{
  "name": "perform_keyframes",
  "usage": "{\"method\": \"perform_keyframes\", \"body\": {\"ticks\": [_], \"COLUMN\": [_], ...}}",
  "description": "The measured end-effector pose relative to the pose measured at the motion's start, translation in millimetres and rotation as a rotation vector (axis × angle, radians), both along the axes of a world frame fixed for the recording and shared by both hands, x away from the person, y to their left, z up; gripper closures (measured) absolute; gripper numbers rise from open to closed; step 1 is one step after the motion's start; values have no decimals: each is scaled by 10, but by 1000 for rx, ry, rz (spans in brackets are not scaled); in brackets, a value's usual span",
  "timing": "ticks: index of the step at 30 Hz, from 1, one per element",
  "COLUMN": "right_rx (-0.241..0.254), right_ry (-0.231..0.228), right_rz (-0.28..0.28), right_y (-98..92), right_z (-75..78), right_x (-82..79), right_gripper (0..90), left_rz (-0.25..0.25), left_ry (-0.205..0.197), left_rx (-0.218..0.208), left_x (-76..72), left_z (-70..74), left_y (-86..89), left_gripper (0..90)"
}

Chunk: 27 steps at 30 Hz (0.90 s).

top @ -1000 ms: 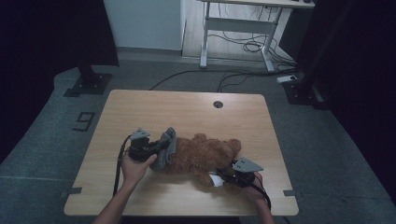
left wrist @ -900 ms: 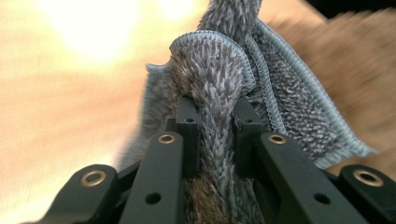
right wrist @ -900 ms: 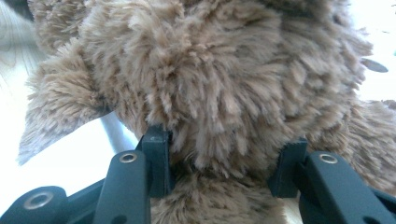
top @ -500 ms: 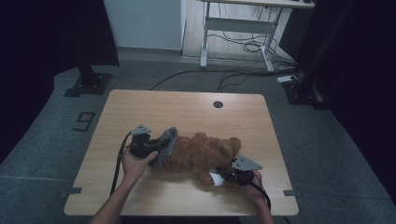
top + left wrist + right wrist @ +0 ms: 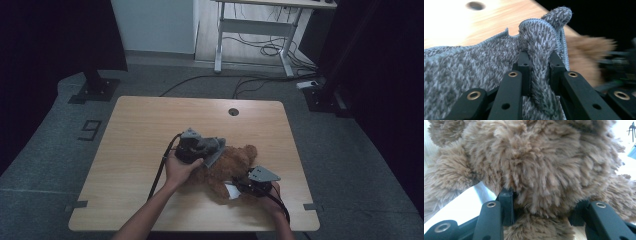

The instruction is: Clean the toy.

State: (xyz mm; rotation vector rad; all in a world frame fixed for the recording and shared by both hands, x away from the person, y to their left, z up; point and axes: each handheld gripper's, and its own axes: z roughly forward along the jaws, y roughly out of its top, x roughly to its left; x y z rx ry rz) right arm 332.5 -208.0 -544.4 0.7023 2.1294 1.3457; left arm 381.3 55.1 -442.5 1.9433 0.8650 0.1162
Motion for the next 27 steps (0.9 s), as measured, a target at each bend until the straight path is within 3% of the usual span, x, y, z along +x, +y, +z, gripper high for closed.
{"method": "perform_keyframes", "body": {"ticks": [5,8,10,13,19,27], "right_rx": [7,5,3,6,13,25], "right_ry": [4,12,22,38,41,53], "right_rz": [-2,-4,-9,-14,-1,5], "right_y": [19,15,14,10,11,-10], "right_z": [-4,-5,-9,-23,-26,-30], "right_x": [2,-3,-4,4,6,4], "right_gripper": [506,505,505,505,506,505], "left_rz": [-117,-131,-118,-99,-61,11], "left_ry": [-55,-47,-45,-39,-62,-118], "left_rx": [30,48,64,46,45,118], "left_x": [-227,-224,-188,-157,-180,-218], "left_z": [89,33,-33,-96,-77,-31], "left_y": [-482,-708,-760,-699,-491,-108], "left_gripper": [766,761,762,769,771,772]}}
